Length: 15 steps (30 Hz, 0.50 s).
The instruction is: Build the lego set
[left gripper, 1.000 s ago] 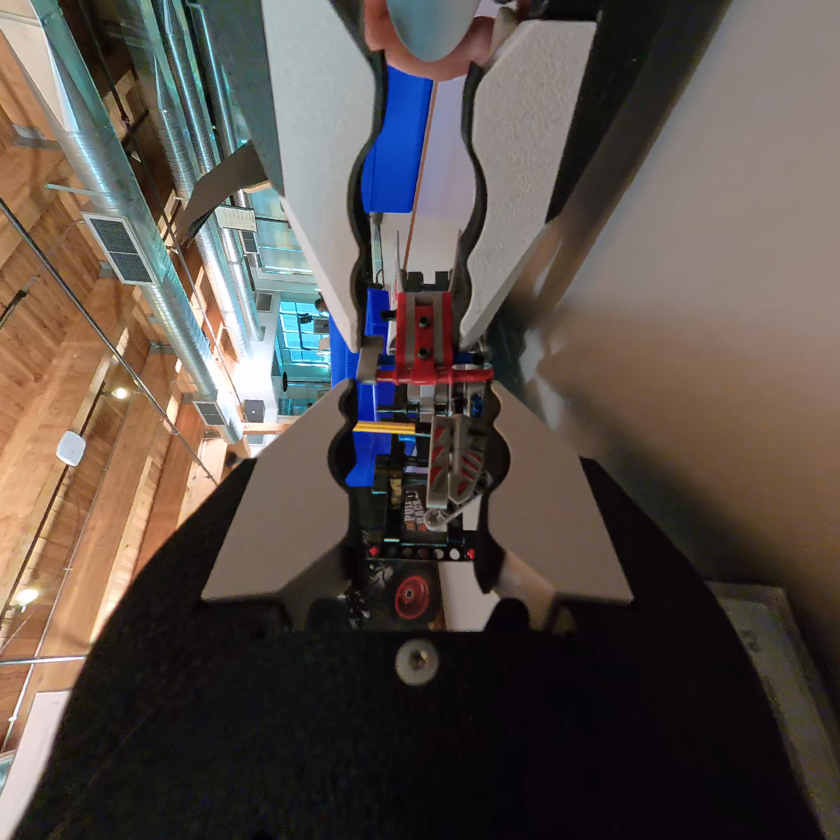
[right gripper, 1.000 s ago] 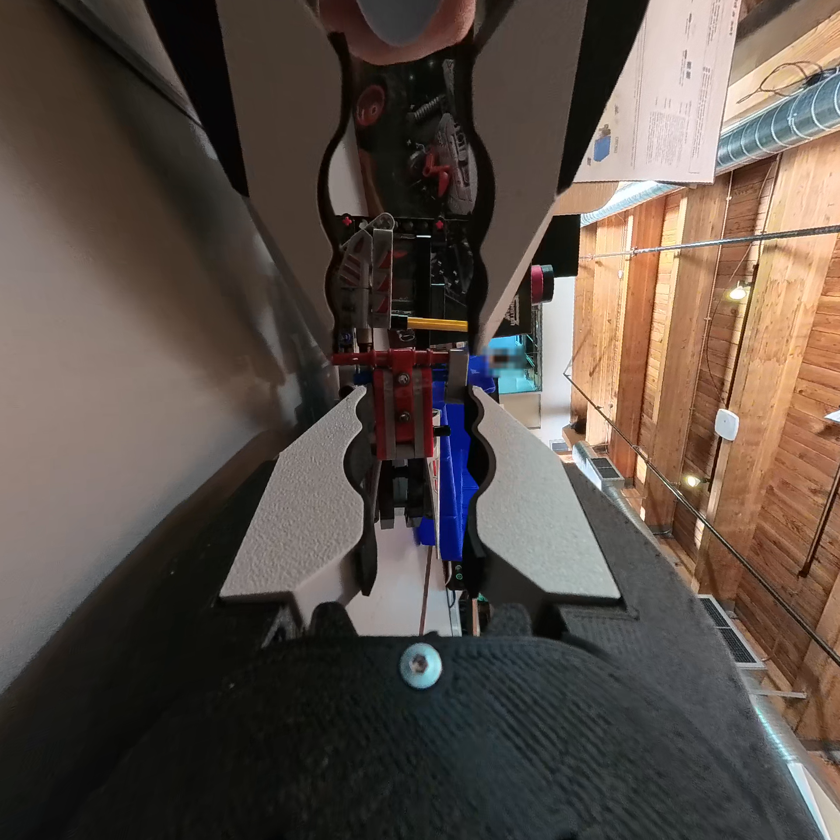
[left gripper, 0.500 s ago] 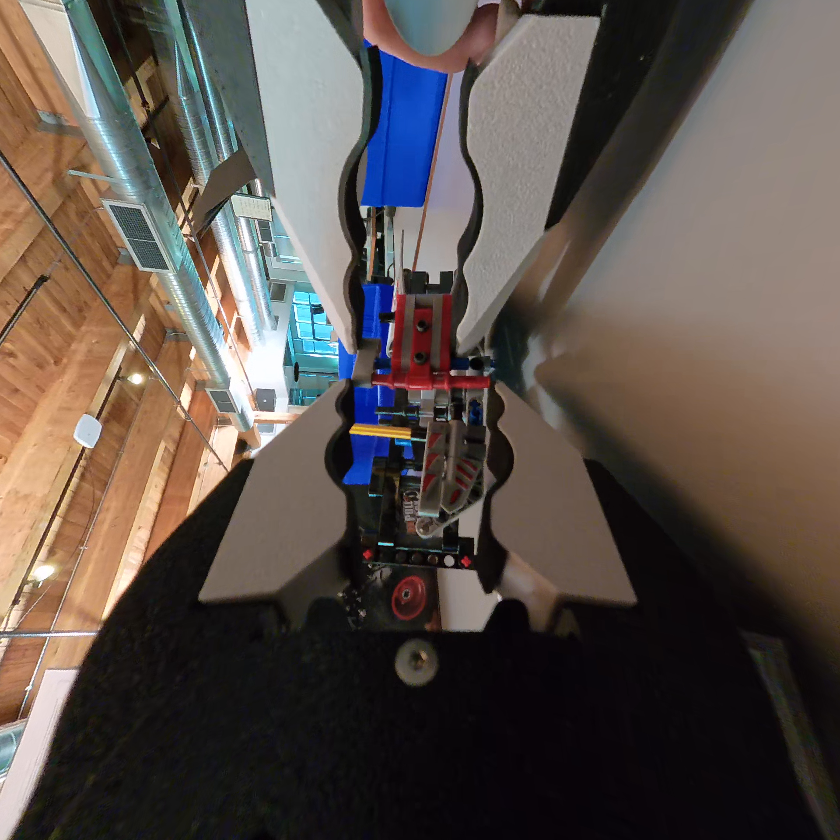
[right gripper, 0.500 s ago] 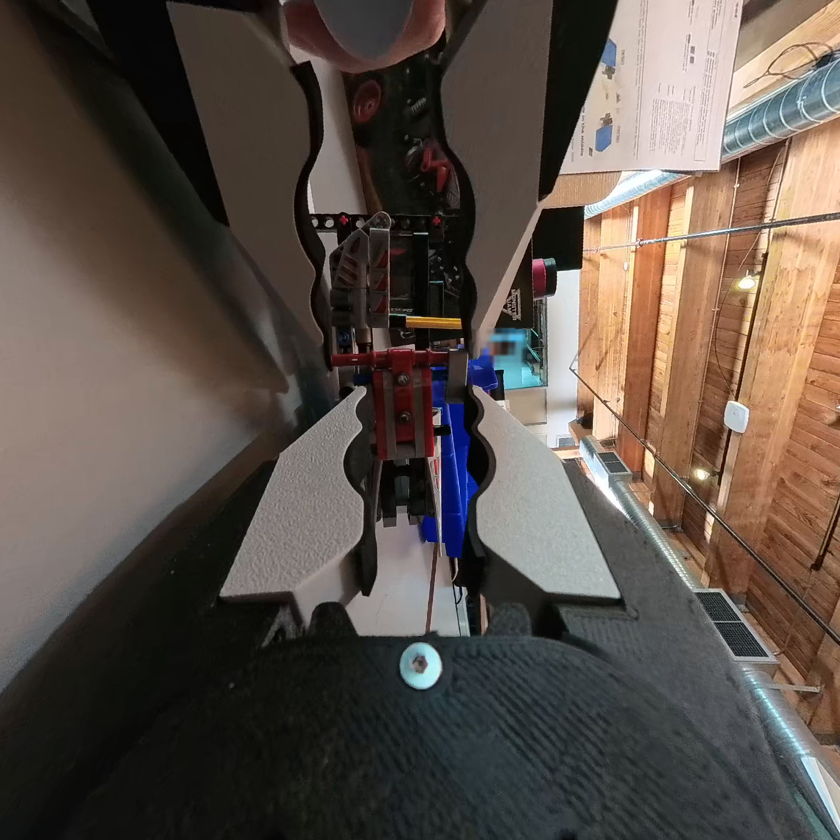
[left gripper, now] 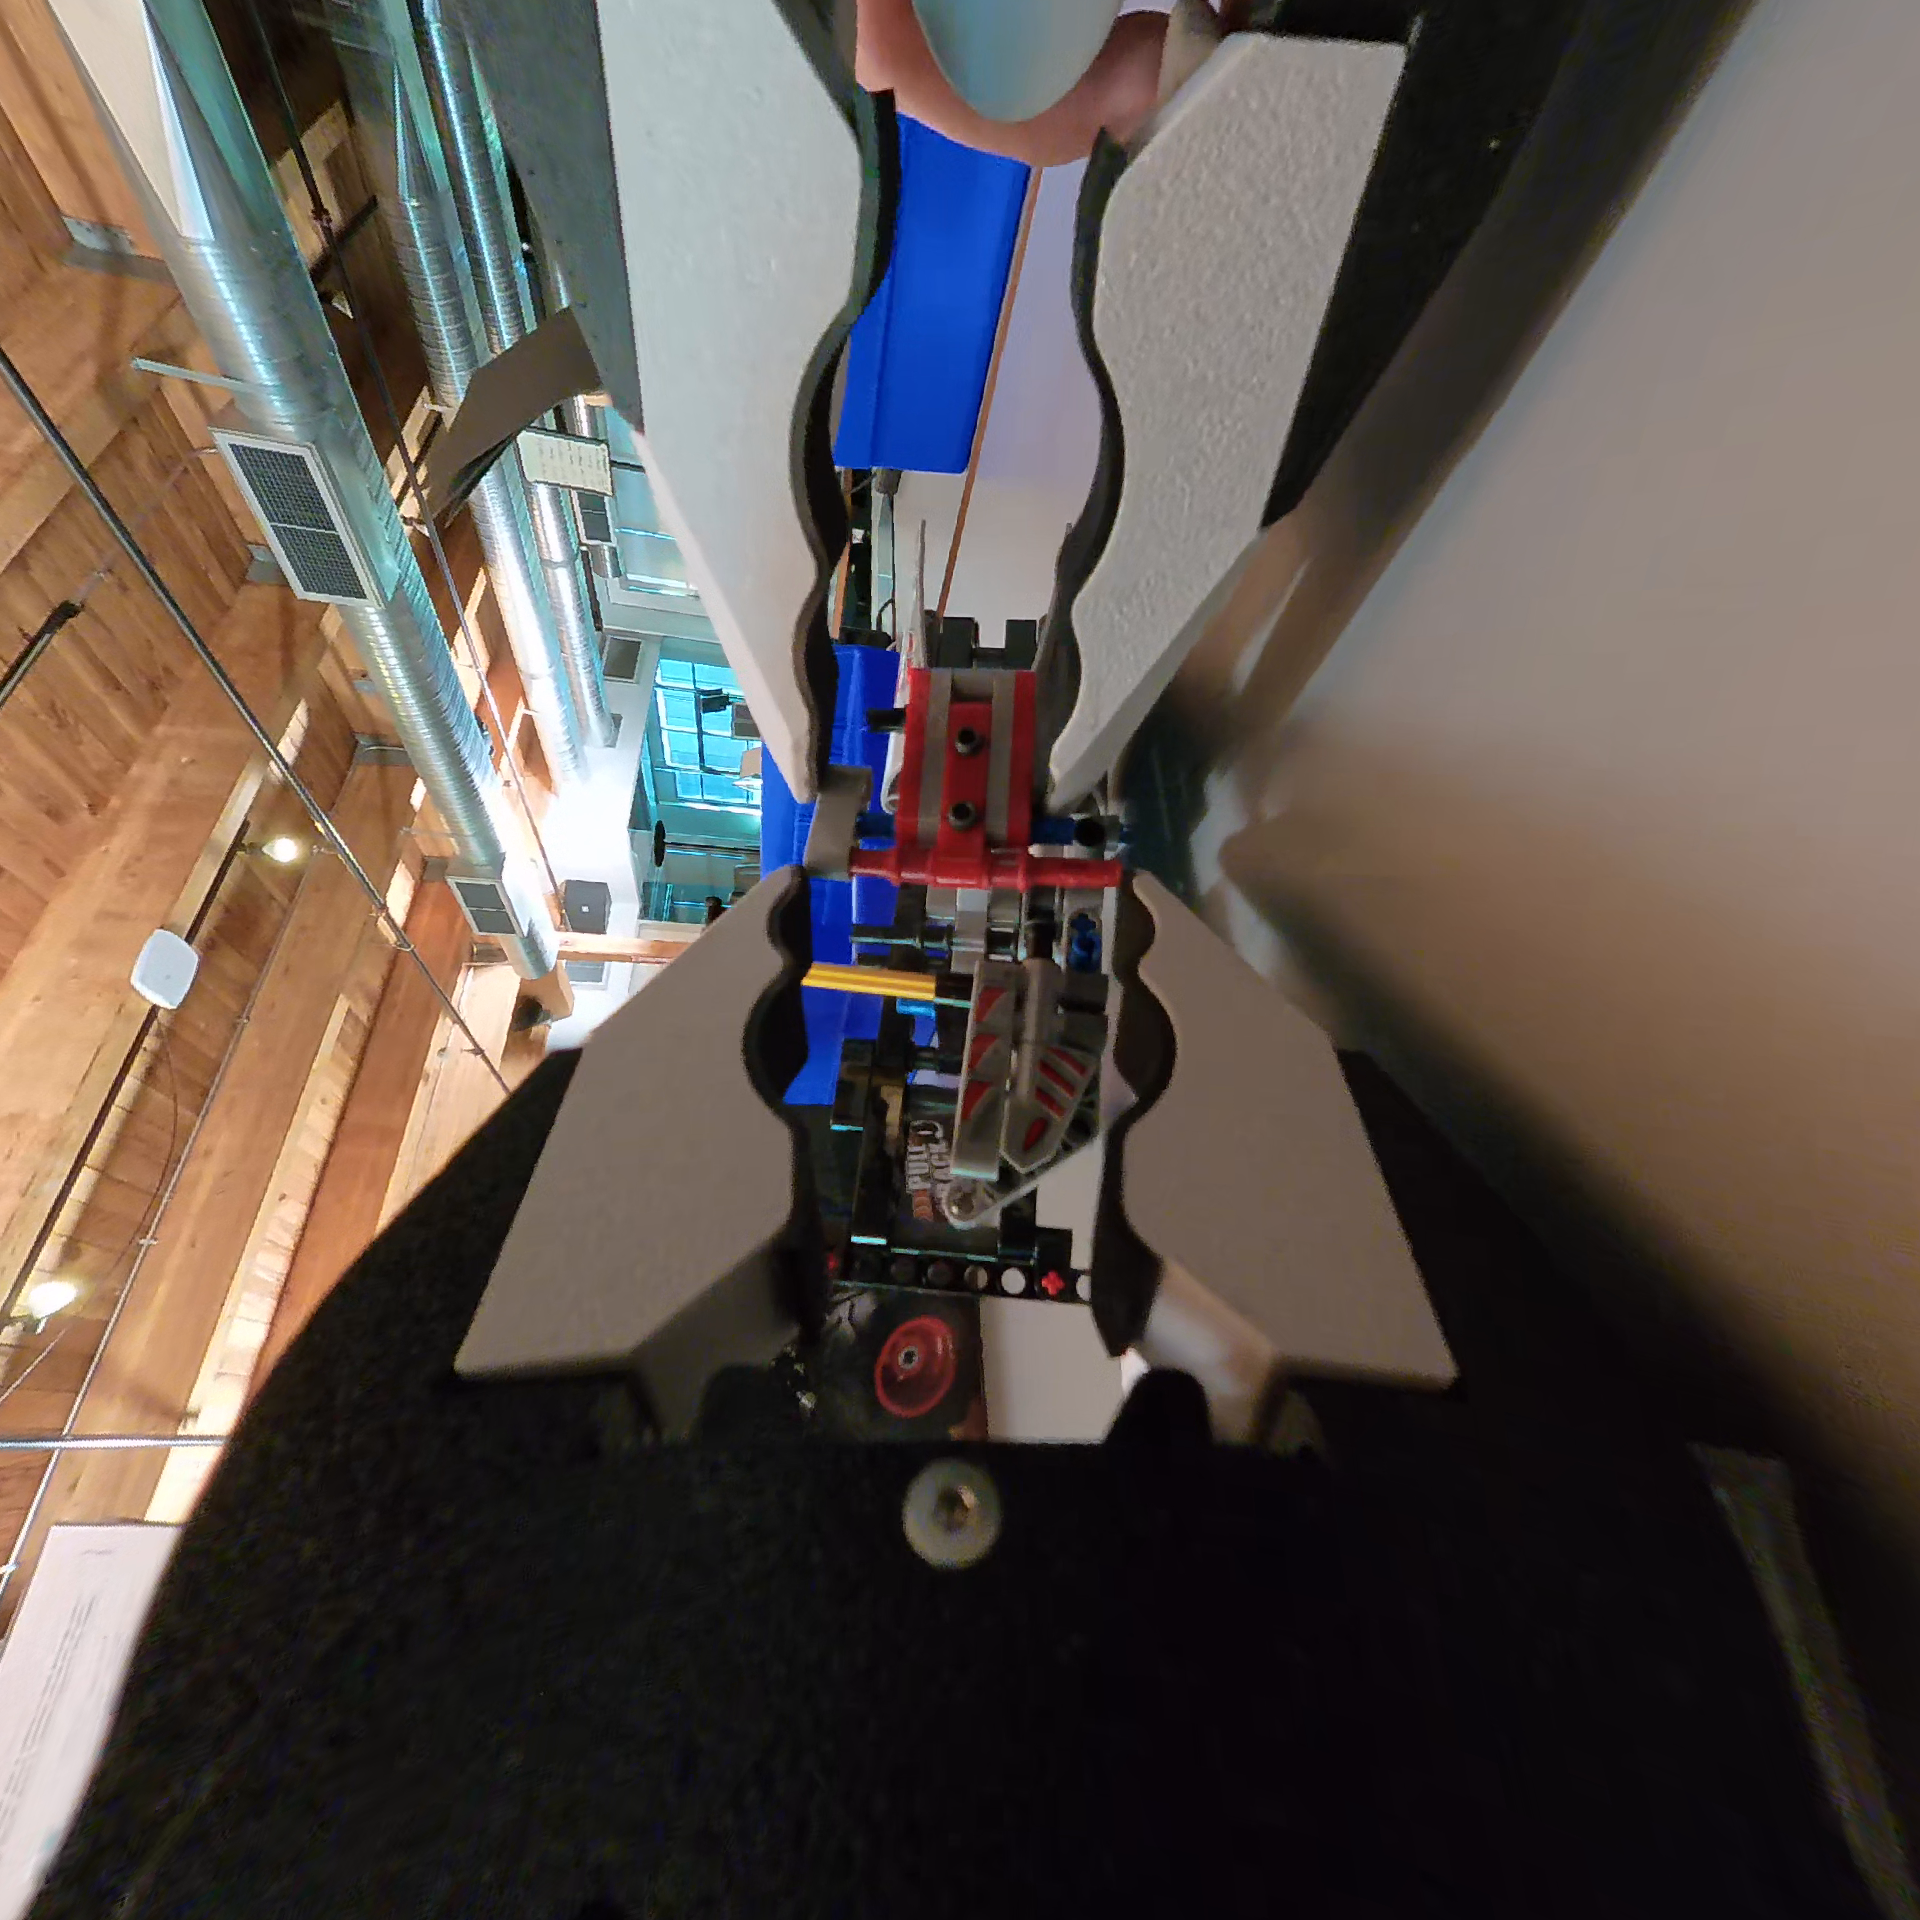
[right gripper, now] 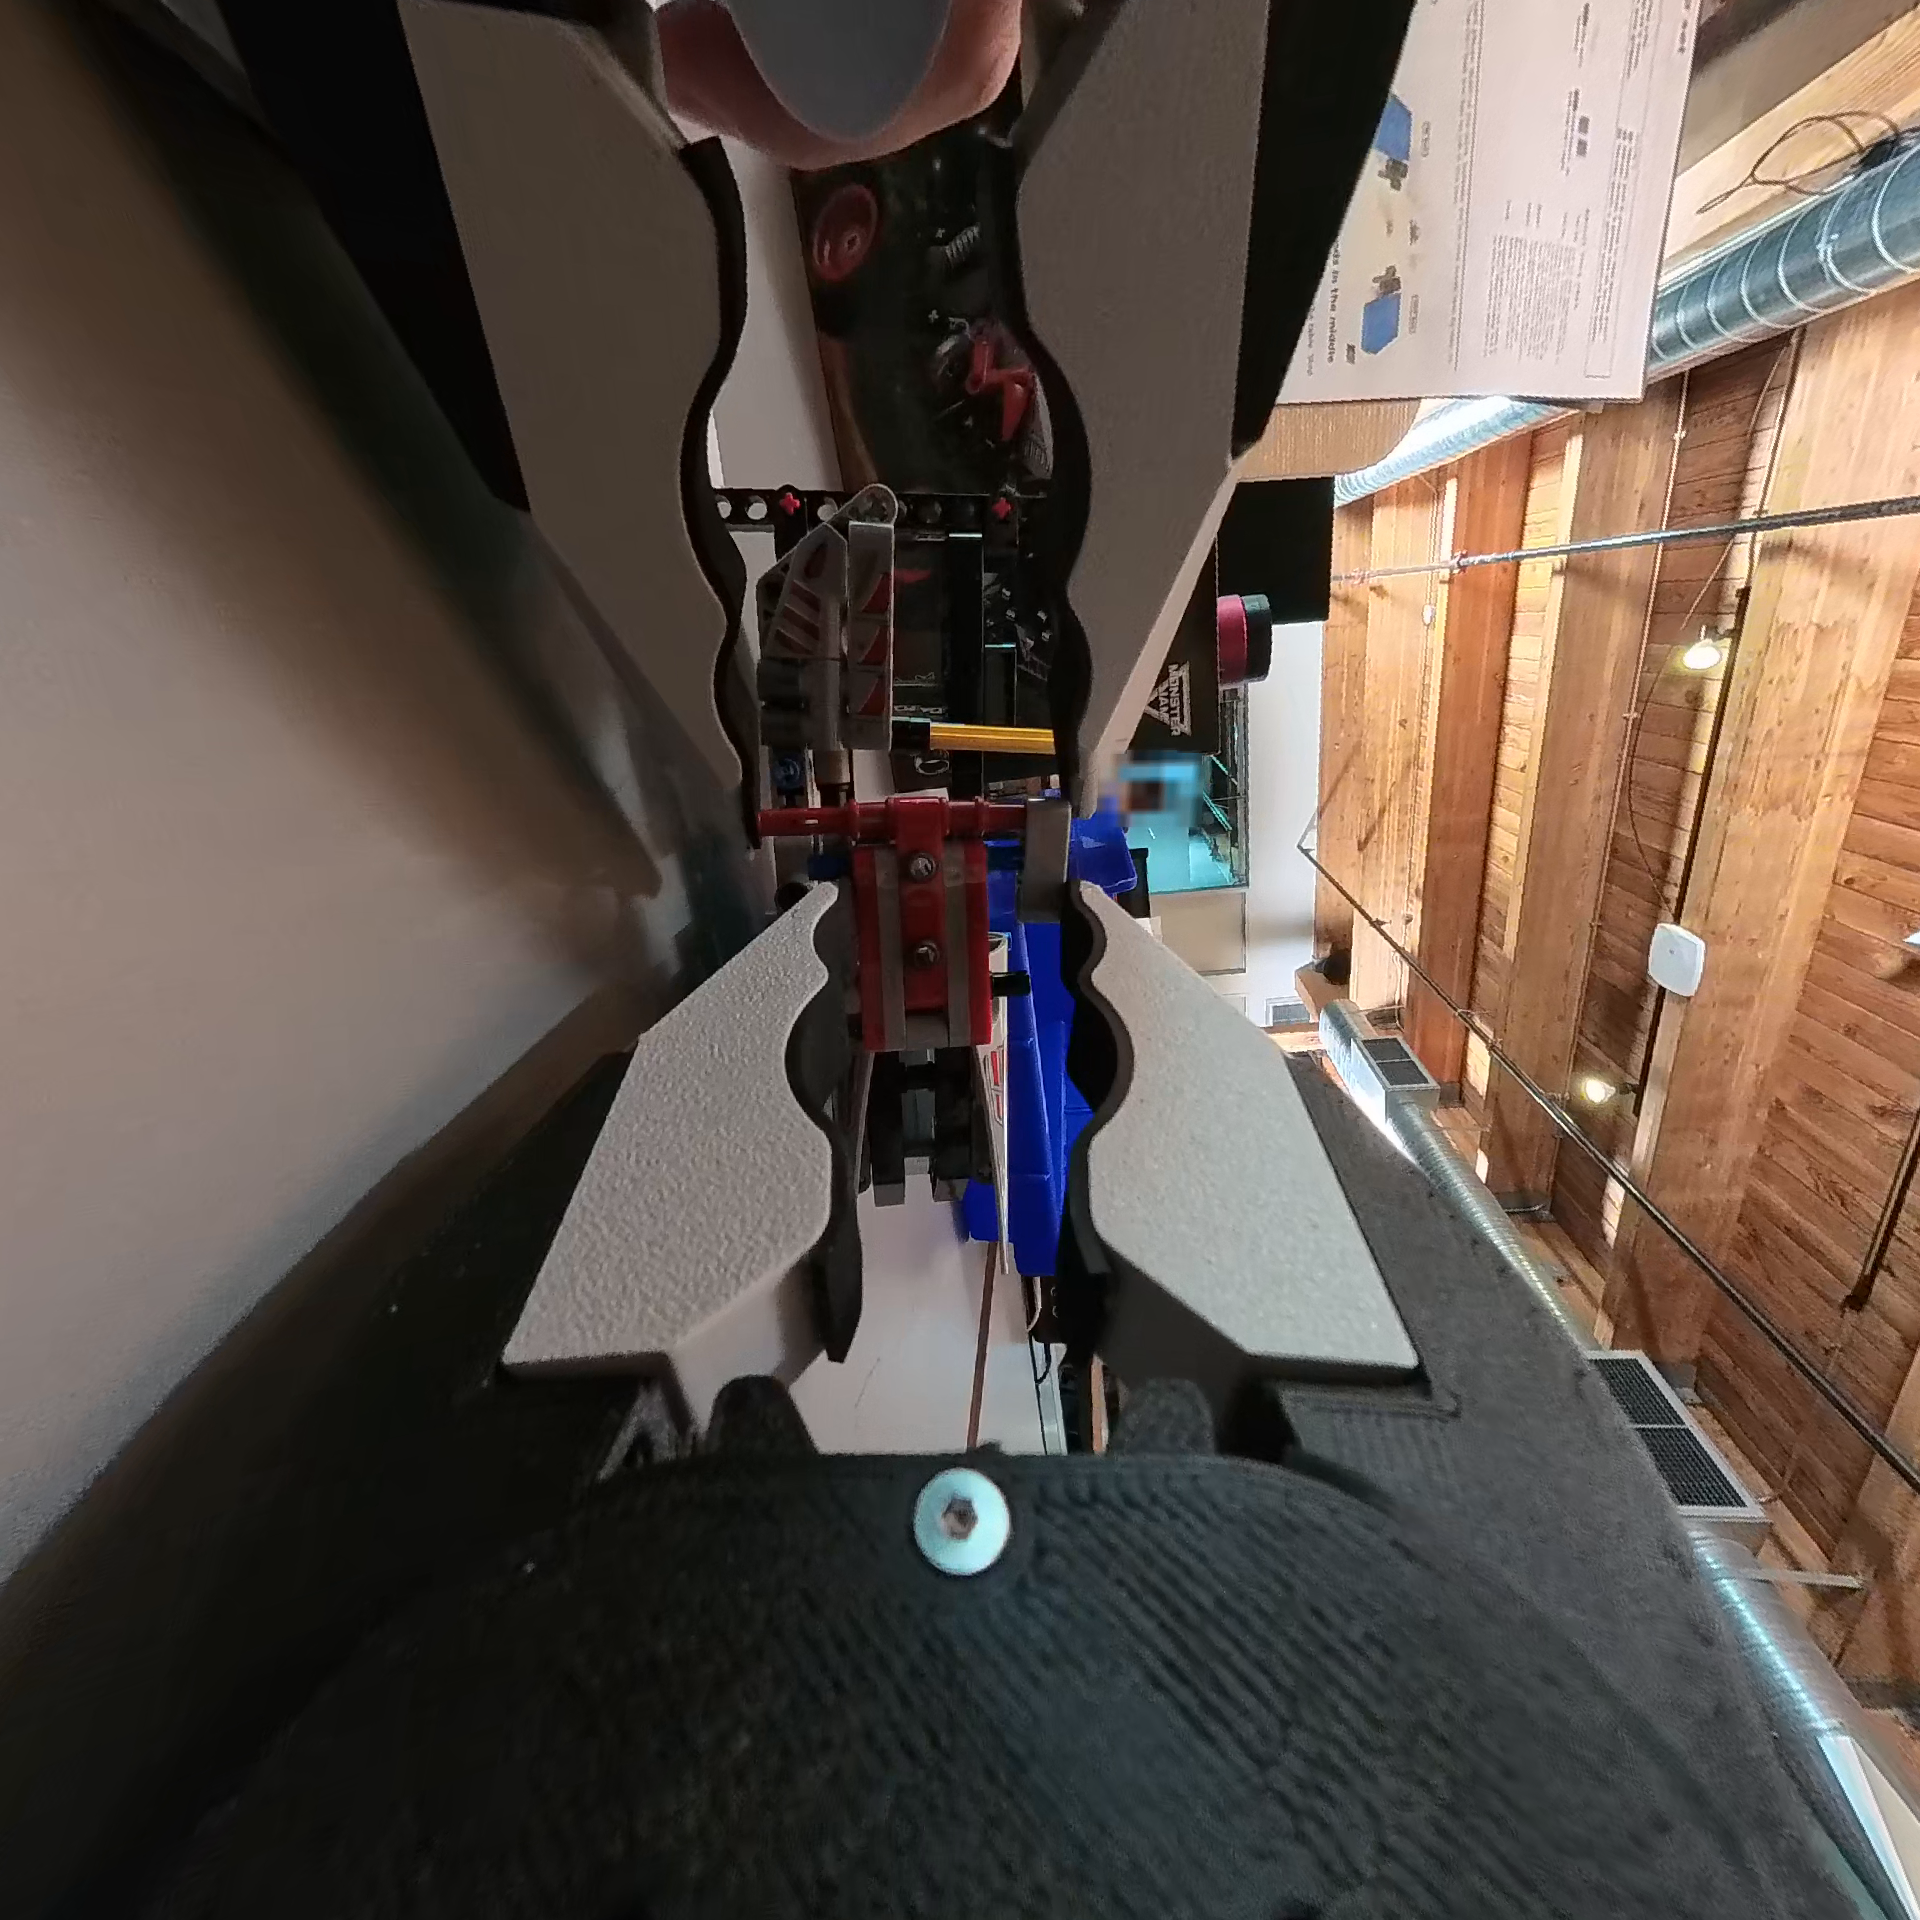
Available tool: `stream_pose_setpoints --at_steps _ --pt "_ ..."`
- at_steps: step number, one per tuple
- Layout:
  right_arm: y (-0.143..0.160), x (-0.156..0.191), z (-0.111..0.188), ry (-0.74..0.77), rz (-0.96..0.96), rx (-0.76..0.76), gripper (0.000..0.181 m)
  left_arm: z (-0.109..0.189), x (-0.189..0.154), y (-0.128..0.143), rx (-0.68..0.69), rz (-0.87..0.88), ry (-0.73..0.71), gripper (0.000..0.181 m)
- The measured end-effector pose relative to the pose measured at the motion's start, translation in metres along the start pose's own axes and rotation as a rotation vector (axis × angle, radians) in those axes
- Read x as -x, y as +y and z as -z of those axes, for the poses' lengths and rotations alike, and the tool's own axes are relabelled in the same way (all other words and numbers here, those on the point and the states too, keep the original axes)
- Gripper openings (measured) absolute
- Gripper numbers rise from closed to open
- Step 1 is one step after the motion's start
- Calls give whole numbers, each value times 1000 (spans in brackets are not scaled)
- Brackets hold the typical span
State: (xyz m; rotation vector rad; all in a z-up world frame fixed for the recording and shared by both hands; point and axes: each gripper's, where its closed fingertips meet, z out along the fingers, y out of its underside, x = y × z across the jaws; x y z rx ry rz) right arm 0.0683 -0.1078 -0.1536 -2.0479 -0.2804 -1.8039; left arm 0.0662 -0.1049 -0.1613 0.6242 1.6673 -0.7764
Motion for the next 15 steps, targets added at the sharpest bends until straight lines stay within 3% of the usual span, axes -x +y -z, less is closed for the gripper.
stream_pose_setpoints --at_steps 15 --pt "1 0 -1 -7 -10 18 38 -1 1 3 31 -38 -16 54"
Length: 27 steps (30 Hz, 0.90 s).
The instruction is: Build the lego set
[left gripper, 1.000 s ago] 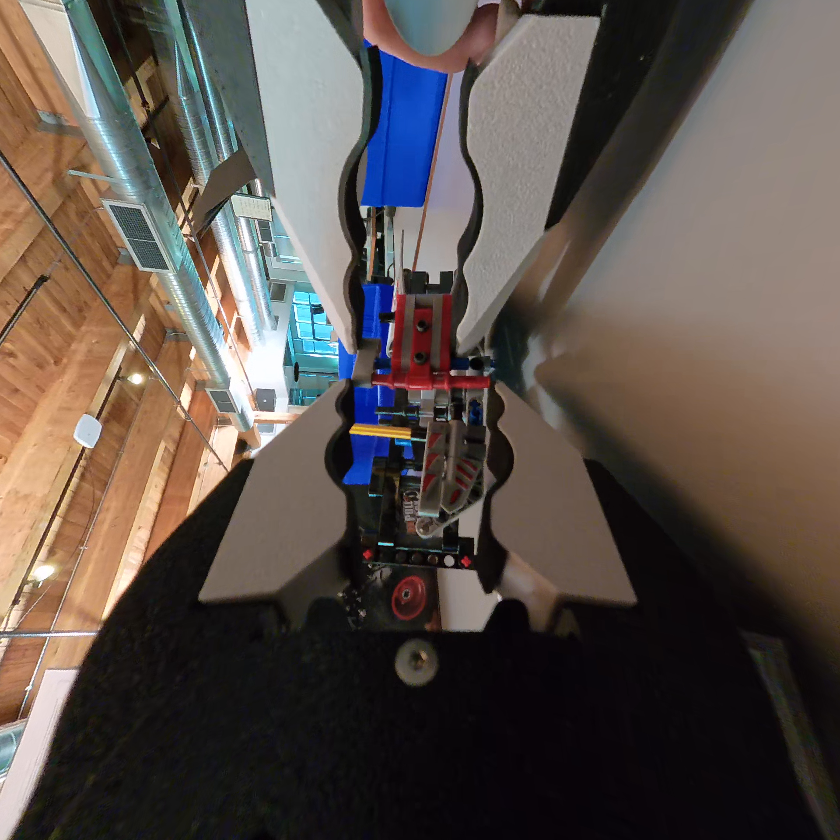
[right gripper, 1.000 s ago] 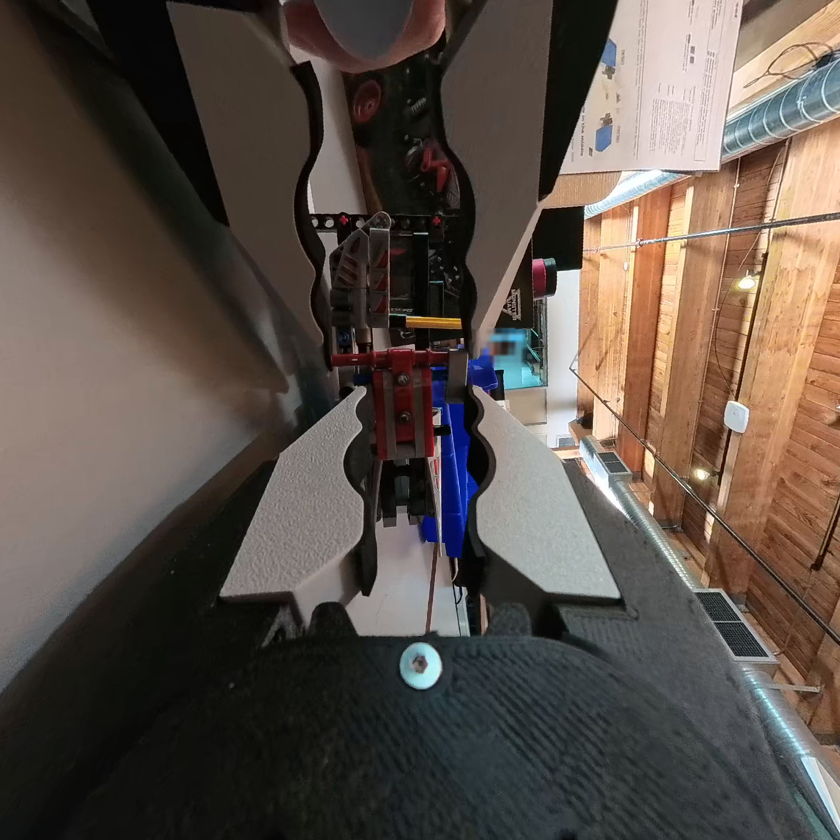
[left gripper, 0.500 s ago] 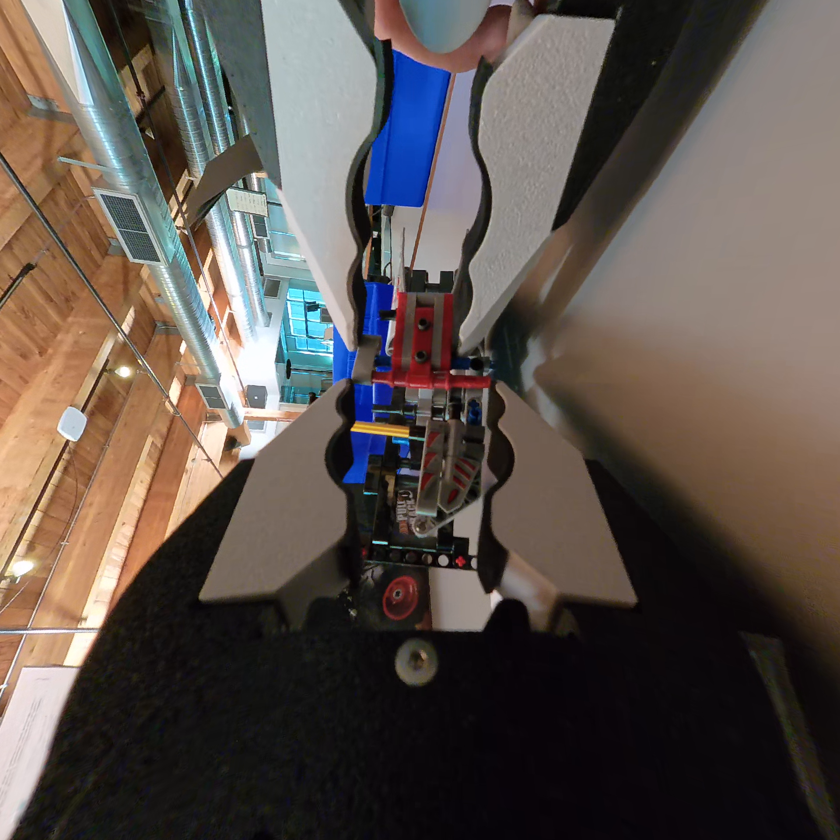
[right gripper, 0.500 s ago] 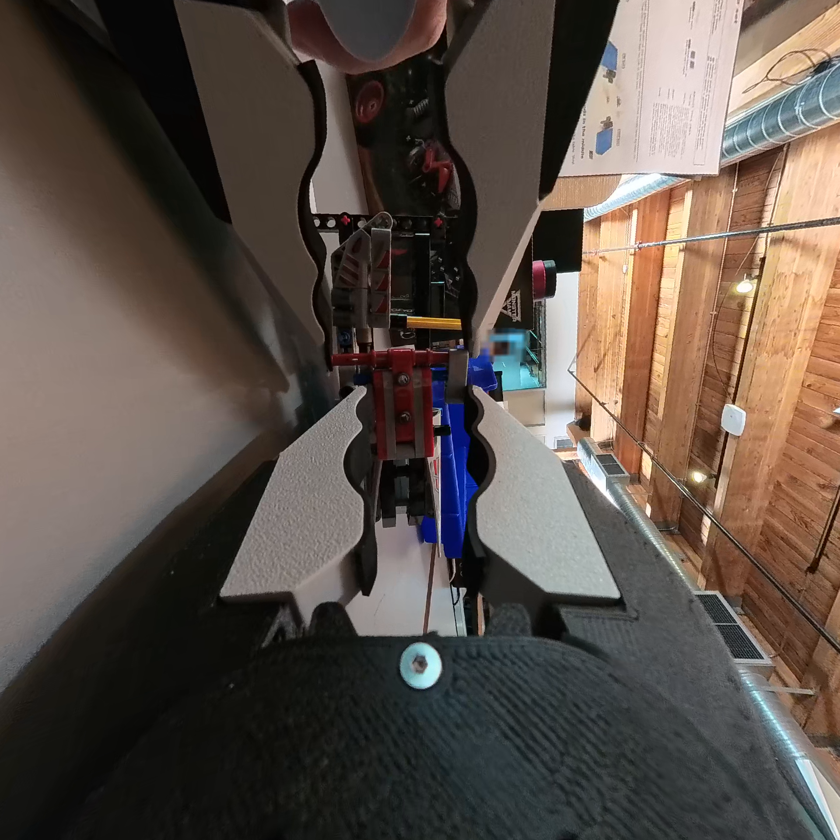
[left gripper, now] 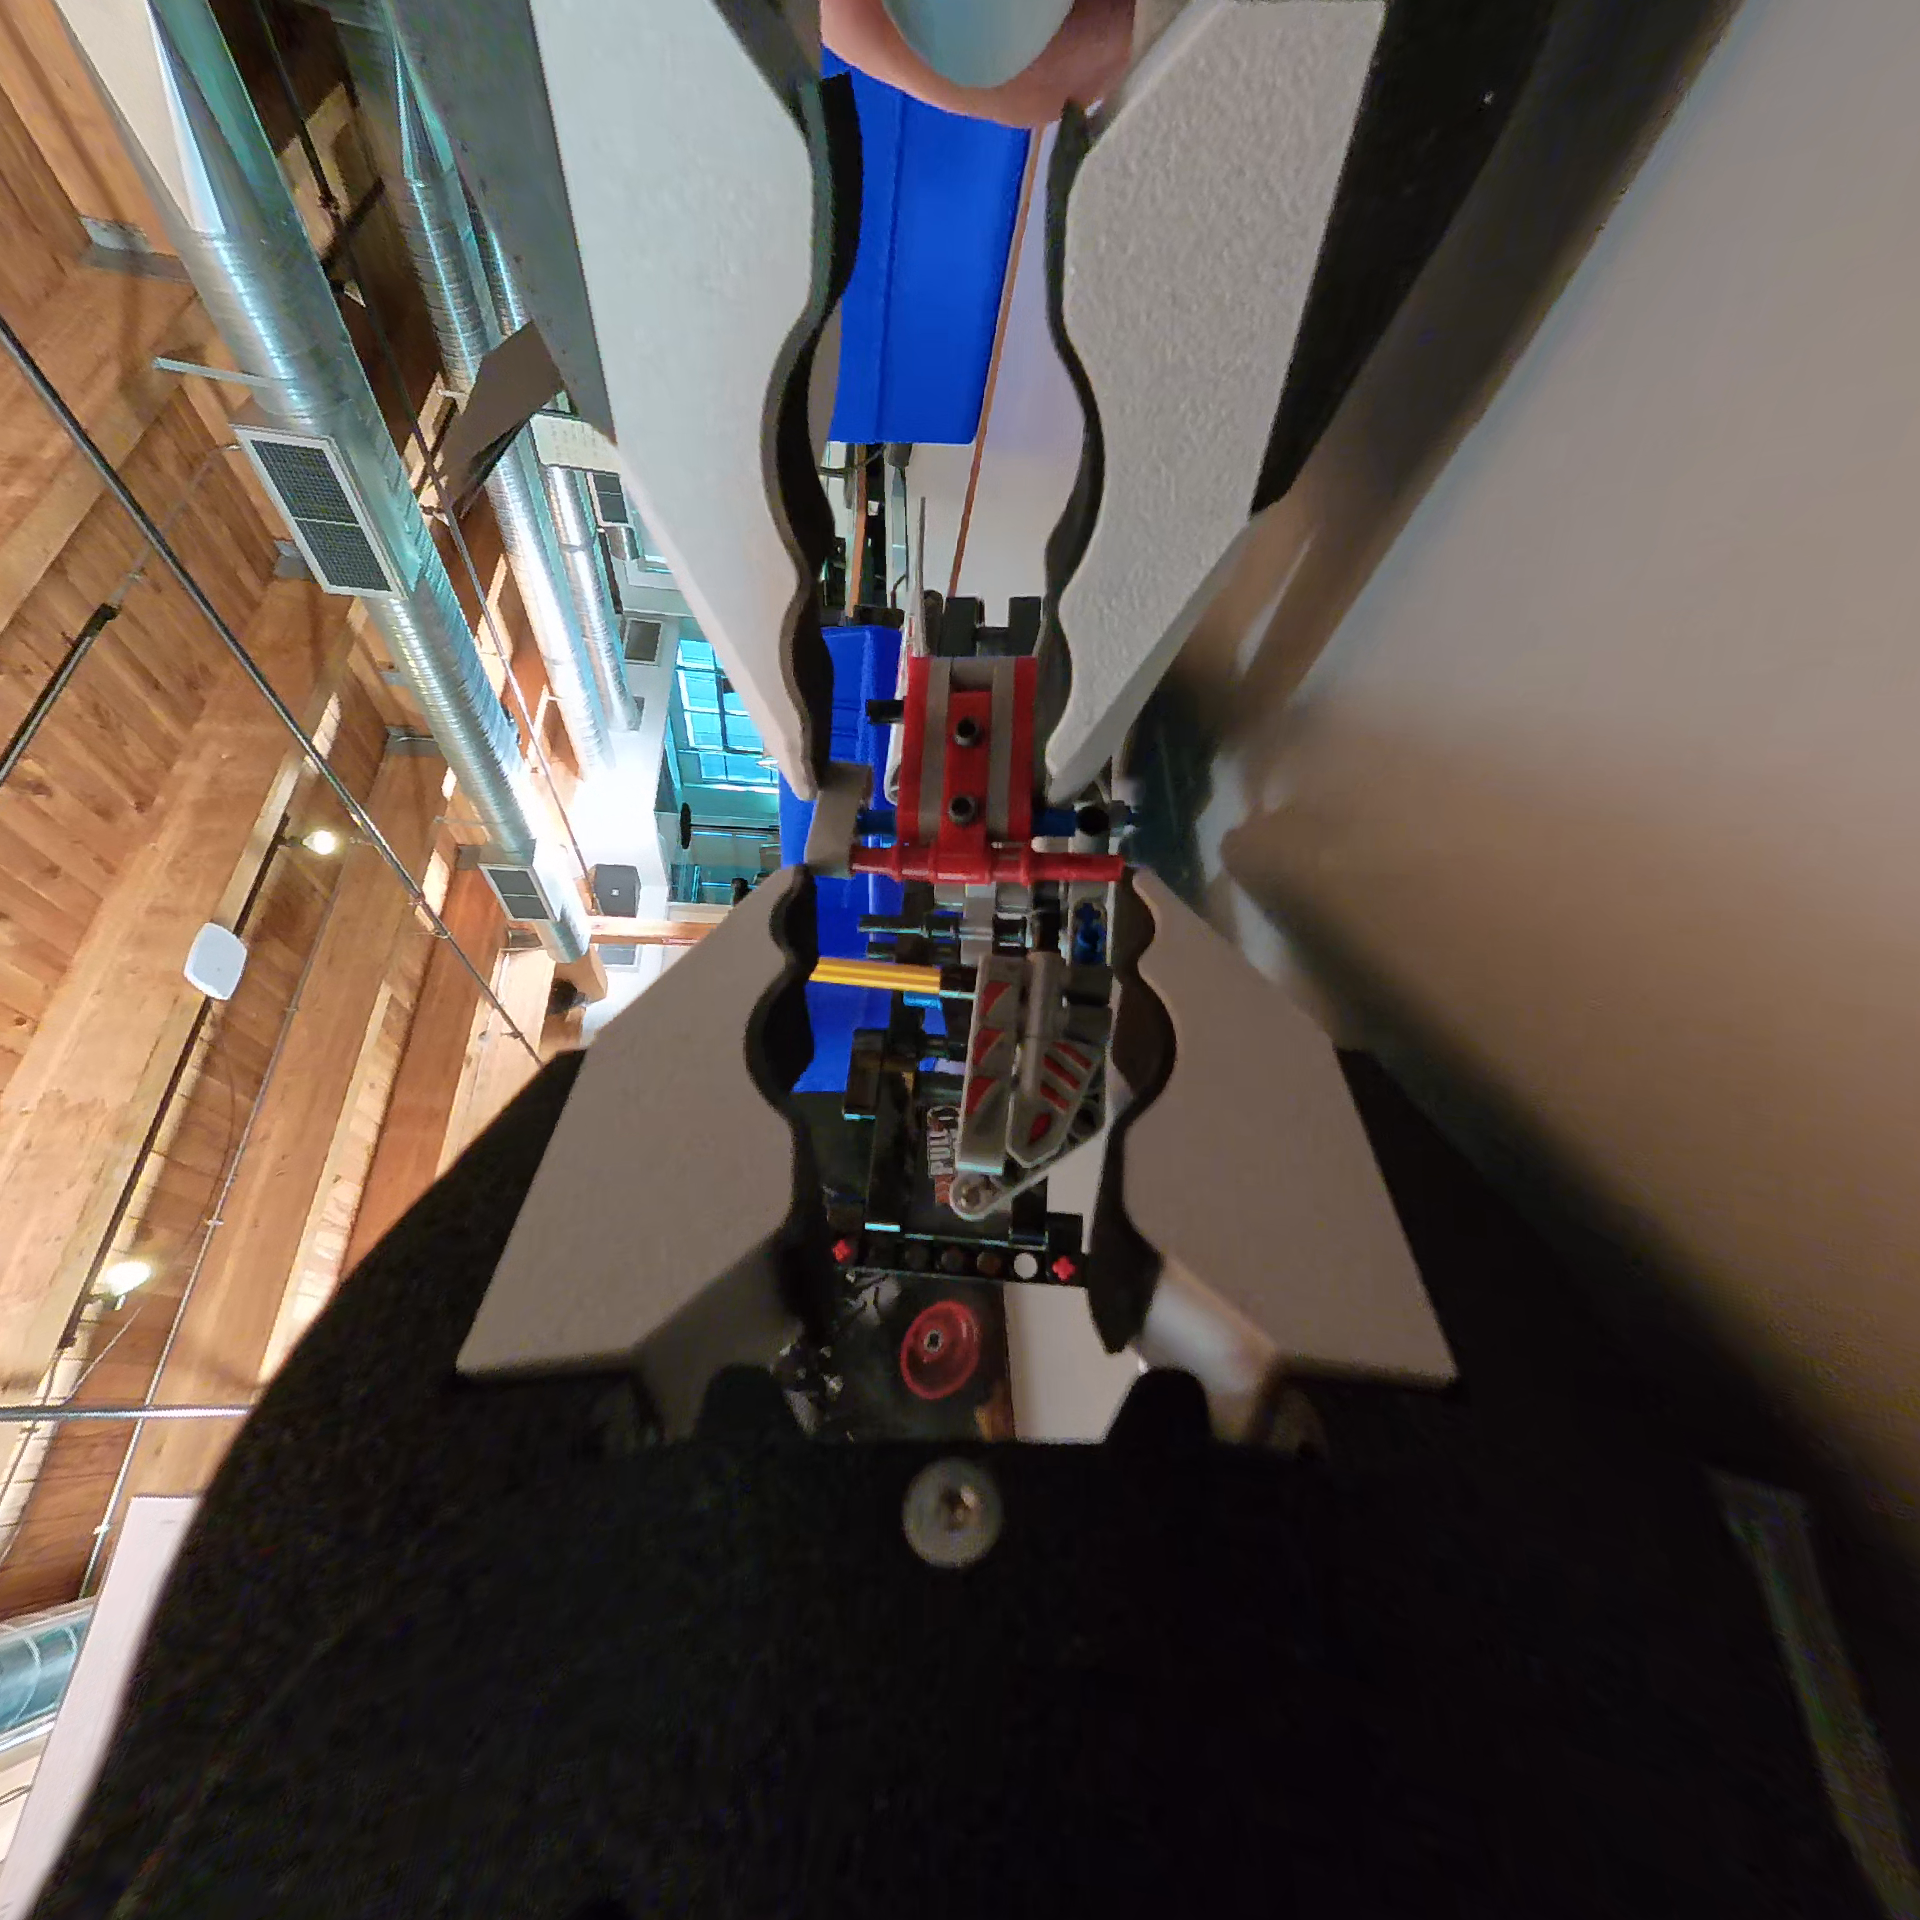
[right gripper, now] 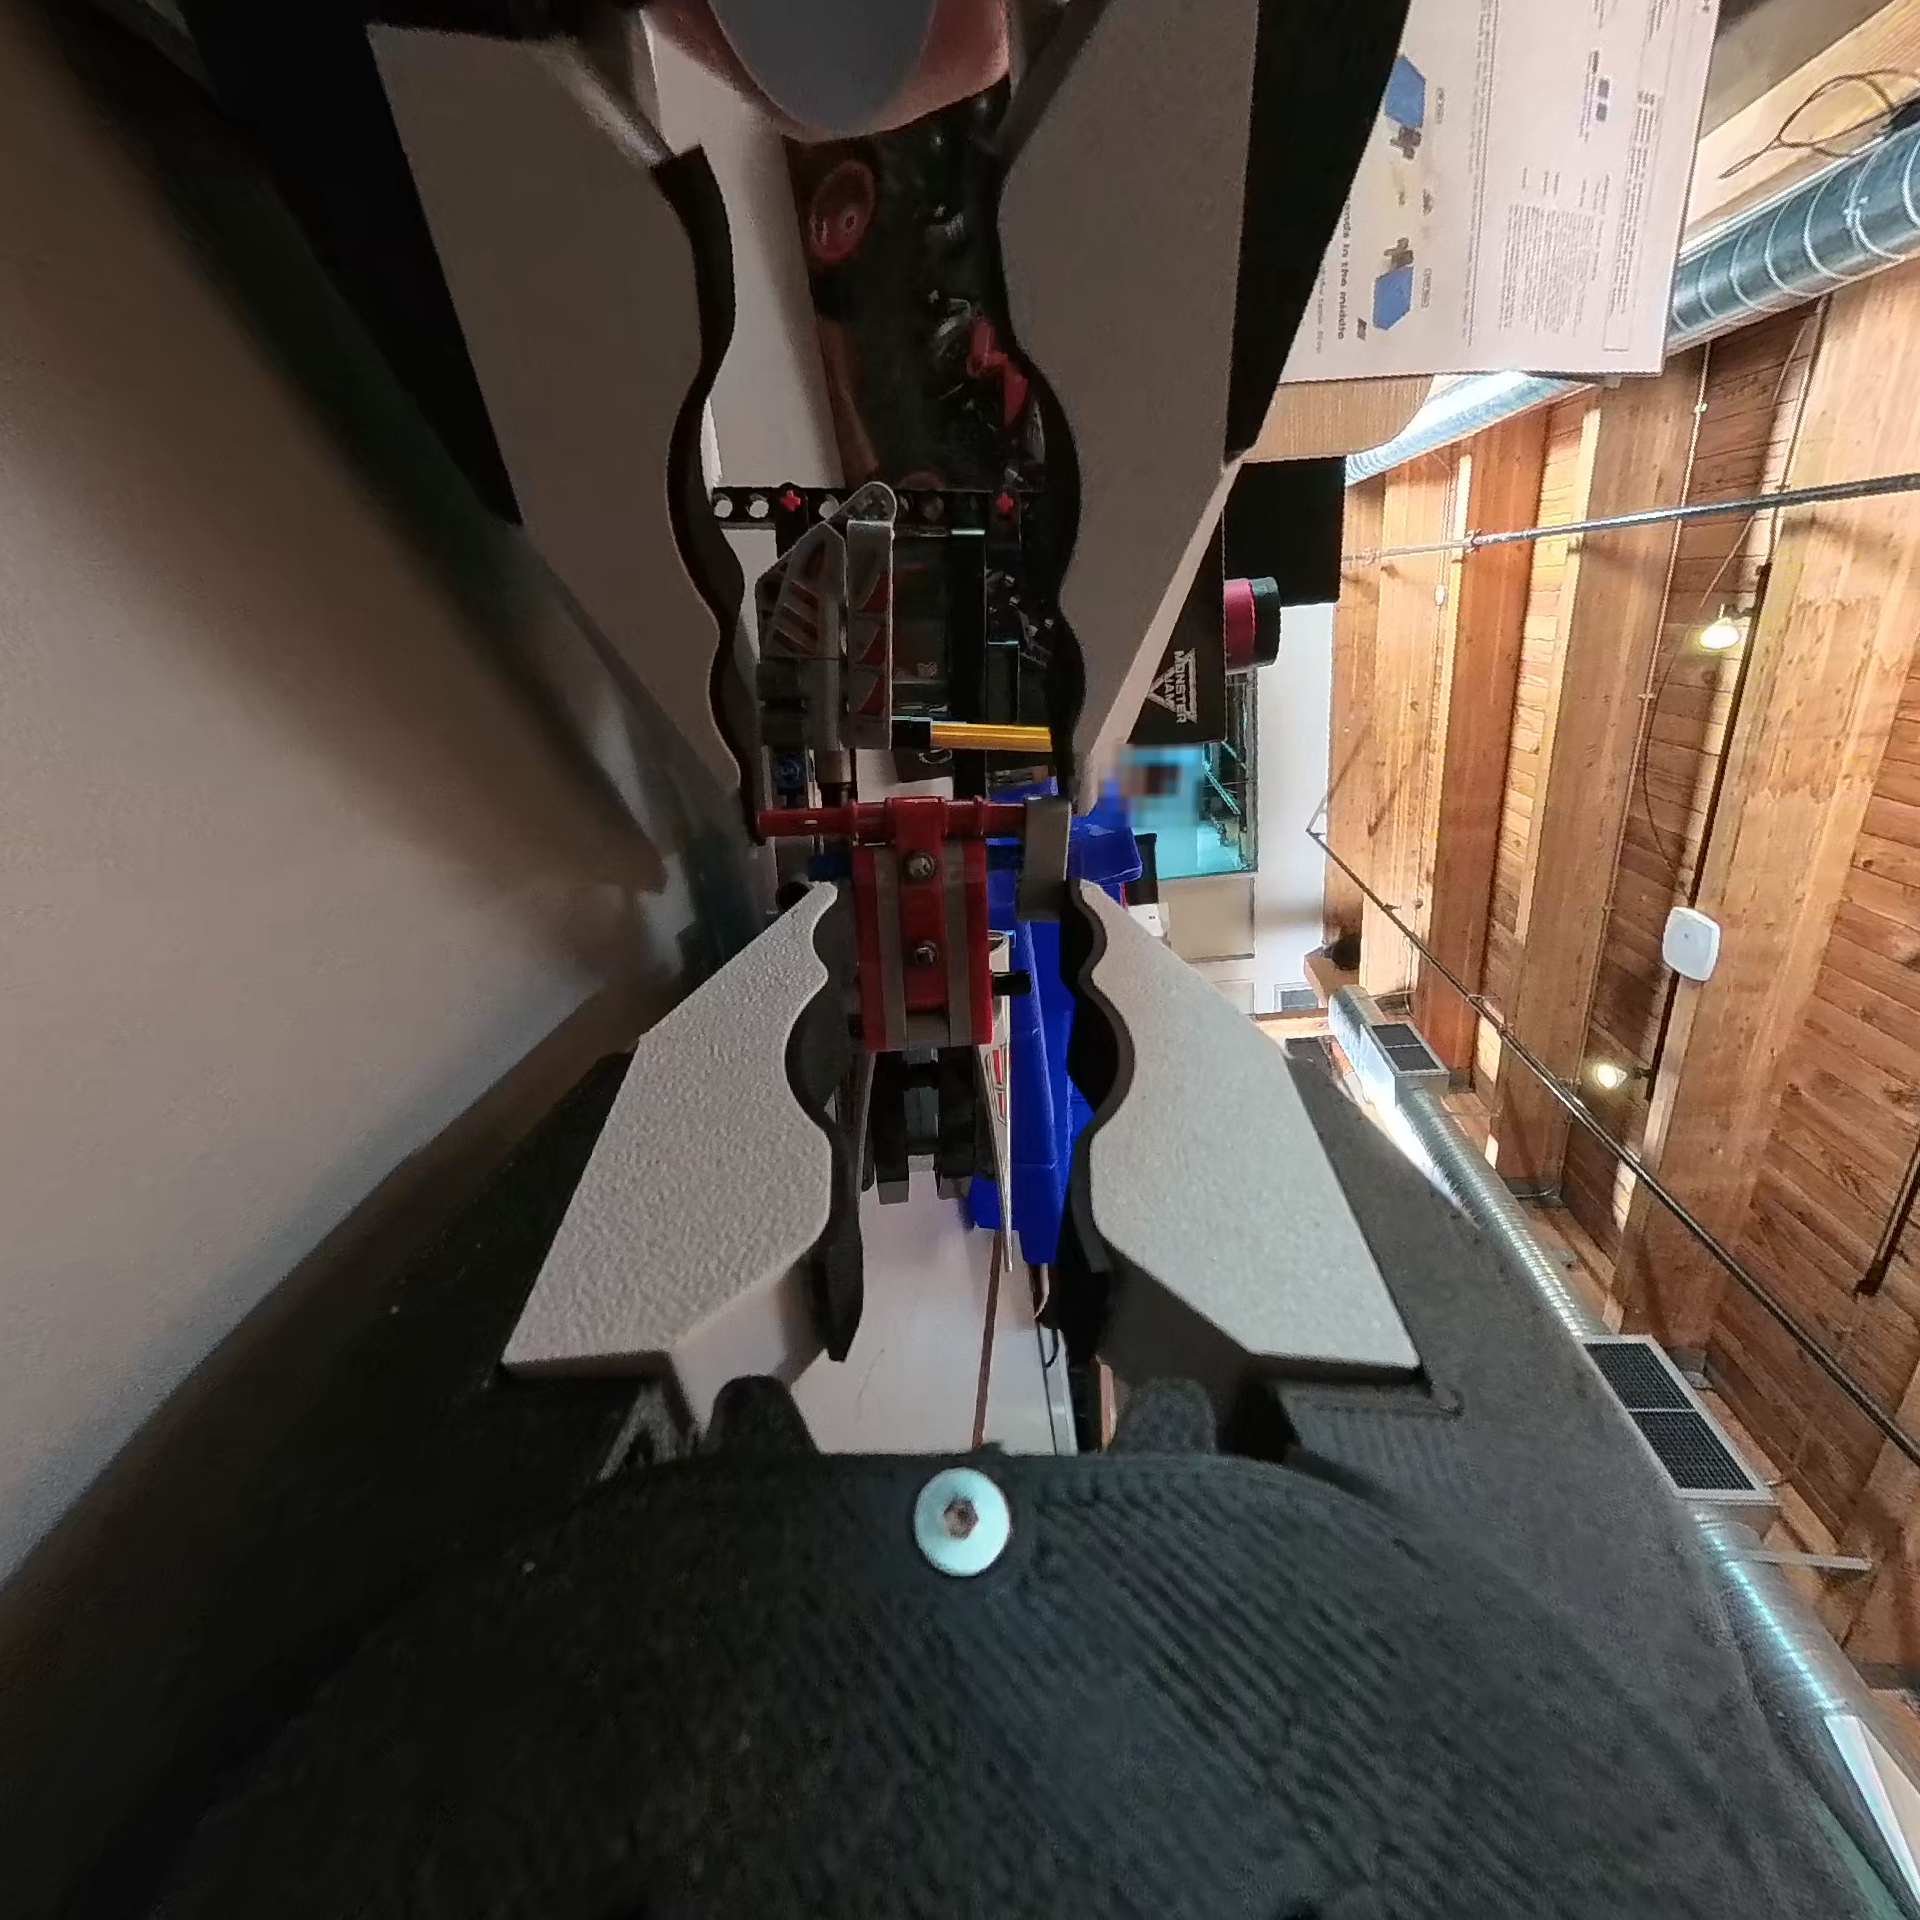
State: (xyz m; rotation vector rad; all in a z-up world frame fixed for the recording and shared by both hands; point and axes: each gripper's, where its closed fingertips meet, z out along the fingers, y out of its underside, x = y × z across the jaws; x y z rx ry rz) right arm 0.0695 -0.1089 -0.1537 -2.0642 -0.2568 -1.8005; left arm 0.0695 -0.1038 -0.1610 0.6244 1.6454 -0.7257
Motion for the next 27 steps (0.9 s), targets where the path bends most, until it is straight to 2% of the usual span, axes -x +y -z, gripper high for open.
stream_pose_setpoints --at_steps 16,21,27 --pt "3 -2 -2 30 26 -11 39 -3 1 0 -13 20 16 54" --pt "3 -5 -3 59 45 -8 47 -3 0 0 -16 0 19 55" --pt "6 0 -5 23 33 3 39 -5 -1 -1 -24 10 28 54"
